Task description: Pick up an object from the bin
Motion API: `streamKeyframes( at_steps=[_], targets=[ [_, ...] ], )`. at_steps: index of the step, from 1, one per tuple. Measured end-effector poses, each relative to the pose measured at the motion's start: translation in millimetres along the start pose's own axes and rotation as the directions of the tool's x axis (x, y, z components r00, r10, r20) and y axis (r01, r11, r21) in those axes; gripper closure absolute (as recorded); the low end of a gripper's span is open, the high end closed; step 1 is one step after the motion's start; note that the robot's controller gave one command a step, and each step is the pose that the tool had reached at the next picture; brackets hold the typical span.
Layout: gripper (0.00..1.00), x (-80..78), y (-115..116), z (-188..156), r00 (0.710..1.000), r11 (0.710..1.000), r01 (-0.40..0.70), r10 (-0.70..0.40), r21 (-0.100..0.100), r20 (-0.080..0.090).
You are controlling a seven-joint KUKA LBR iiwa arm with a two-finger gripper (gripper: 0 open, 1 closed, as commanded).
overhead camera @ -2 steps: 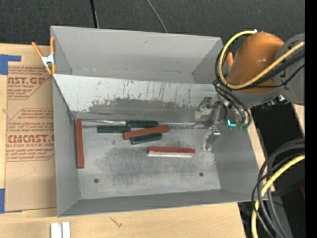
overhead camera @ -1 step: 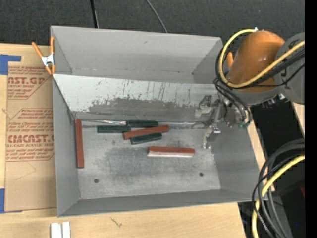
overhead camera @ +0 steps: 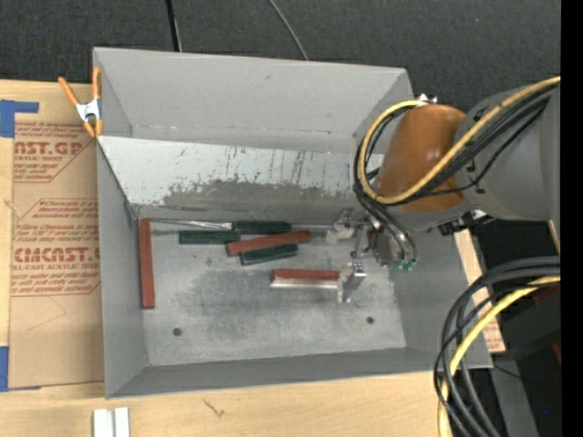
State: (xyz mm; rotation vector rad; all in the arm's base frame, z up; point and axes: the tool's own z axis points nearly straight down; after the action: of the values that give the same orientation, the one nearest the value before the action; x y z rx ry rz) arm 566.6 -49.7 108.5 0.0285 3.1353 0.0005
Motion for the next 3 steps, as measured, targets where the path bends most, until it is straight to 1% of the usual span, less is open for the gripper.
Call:
streamKeyframes(
  at_steps=[1, 2, 3],
  targets=[
    [0.00, 5.4, 14, 34, 1.000, 1.000, 0.012, -0.012, -0.001, -0.002],
    [0.00, 8.0, 38, 1, 0.998, 0.998, -0.060, 0.060, 0.000, -0.004],
    [0.00, 6.2, 29, 15, 1.000, 1.000, -0.028, 0.028, 0.000, -0.003]
  ],
)
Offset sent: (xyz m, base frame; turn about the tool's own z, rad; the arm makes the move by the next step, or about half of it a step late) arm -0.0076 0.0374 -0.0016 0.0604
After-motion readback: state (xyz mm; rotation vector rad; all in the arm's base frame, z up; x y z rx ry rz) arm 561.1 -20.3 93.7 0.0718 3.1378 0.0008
